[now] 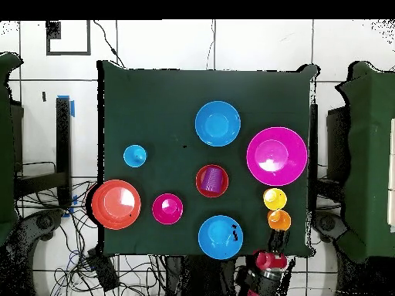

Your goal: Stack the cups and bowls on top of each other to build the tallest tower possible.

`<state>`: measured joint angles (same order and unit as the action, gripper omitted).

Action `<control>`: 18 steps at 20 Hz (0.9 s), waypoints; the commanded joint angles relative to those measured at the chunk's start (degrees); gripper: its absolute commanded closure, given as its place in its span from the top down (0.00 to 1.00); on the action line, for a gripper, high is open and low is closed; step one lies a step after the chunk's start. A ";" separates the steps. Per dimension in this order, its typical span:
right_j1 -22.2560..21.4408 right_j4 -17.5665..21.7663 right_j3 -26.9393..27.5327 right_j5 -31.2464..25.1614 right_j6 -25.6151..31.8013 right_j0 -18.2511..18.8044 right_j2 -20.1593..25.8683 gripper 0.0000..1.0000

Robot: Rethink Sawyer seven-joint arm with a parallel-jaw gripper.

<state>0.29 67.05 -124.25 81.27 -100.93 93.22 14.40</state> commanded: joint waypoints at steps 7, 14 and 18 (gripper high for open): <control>21.17 14.85 5.90 -15.46 -9.65 -10.11 -23.60 1.00; 24.65 13.61 7.32 -11.39 -7.56 -9.92 -25.54 1.00; 25.42 13.24 7.16 -10.40 -6.63 -10.11 -26.35 1.00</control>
<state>7.19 61.91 -108.28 80.52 -101.34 85.54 4.04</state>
